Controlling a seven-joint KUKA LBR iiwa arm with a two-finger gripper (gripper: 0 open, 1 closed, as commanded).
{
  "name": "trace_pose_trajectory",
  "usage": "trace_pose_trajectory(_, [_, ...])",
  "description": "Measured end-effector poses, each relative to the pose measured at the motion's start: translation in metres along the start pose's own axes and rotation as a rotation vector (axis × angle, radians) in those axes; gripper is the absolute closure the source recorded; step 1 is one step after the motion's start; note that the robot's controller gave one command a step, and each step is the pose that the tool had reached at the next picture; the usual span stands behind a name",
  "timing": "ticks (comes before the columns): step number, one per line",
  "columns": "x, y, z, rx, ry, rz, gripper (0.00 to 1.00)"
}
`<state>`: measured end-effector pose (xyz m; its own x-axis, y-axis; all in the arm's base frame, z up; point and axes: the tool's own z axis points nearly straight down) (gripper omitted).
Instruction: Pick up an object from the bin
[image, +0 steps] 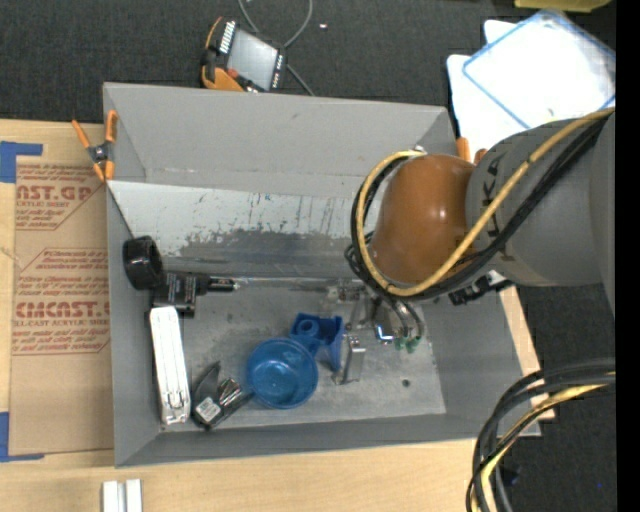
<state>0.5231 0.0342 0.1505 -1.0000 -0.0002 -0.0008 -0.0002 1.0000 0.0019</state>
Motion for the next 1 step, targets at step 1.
trace_pose_trajectory(1, [0.0000, 0.0000, 0.0000, 0.000, 0.000, 0.000, 0.00])
